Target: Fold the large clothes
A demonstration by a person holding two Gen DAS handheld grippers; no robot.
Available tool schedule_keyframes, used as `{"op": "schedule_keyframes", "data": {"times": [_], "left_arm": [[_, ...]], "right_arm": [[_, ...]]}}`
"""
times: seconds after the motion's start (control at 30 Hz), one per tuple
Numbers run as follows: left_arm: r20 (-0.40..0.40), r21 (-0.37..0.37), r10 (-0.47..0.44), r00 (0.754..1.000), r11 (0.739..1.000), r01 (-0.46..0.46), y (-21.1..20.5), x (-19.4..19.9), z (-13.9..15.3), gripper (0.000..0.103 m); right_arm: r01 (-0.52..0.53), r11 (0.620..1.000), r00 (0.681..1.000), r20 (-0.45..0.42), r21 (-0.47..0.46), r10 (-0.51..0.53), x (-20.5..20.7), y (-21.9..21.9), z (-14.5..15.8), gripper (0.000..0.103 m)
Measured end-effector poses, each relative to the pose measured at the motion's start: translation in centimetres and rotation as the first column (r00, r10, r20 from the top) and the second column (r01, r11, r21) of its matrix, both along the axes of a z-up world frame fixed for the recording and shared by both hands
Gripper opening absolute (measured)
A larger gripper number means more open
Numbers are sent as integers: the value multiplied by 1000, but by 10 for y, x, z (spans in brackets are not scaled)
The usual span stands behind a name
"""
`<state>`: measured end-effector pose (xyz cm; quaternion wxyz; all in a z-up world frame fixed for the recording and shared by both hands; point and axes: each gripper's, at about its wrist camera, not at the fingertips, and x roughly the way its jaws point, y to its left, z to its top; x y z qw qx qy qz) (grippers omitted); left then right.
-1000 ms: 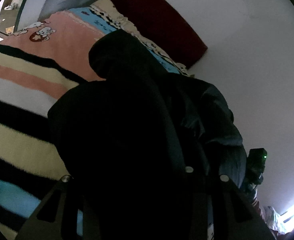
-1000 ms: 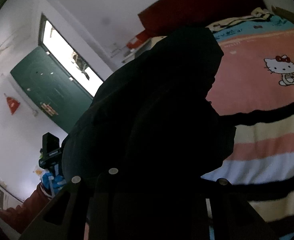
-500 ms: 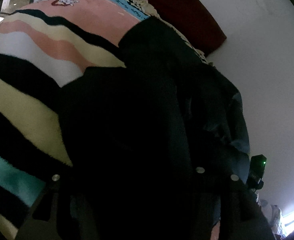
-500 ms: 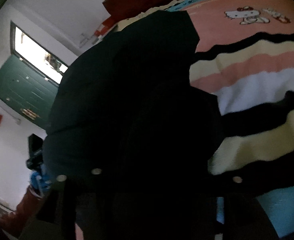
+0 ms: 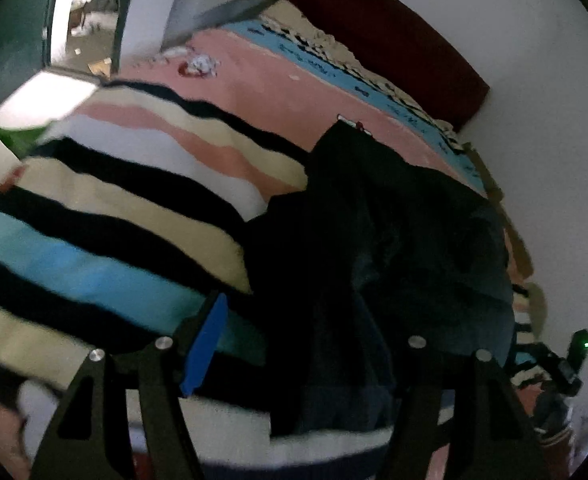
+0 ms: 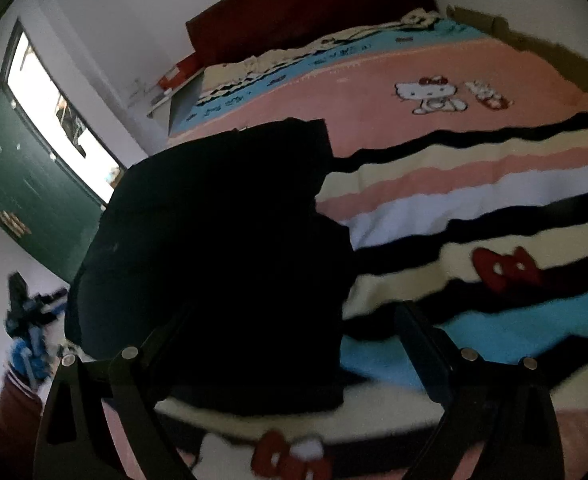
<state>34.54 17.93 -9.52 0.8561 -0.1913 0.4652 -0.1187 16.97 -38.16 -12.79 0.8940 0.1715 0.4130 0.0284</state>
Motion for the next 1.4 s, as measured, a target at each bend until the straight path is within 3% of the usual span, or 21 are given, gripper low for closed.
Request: {"op": "schedule_keyframes", "data": {"times": [0.27, 0.43, 0.53, 0.7, 0.93, 1.3, 1.4], "left_arm": [[66, 177, 25, 998, 983, -36, -39, -101, 43, 64], [143, 296, 3, 990, 954, -46, -78, -160, 54, 65], [180, 357, -14, 984, 933, -52, -98, -191, 61, 70], [248, 394, -27, 968, 916, -75, -119, -243, 77, 70], [371, 425, -5, 929, 890, -165, -138, -292, 104, 70], [402, 474, 11, 916, 853, -218, -152, -329, 103, 70], [405, 469, 11, 914, 856, -218, -152, -338, 100, 70]], "right_arm": [[-10, 991, 1000, -23, -137, 6, -63, 62, 11, 96], [-19, 963, 999, 42, -270, 31, -106, 120, 29, 100], [-8, 941, 994, 102, -338, 45, -130, 147, 38, 102], [35, 910, 979, 196, -413, 51, -172, 176, 54, 102], [122, 880, 950, 312, -458, 31, -218, 191, 75, 102], [187, 869, 921, 390, -458, 8, -263, 197, 90, 102], [198, 868, 918, 397, -455, -1, -271, 198, 88, 102]]}}
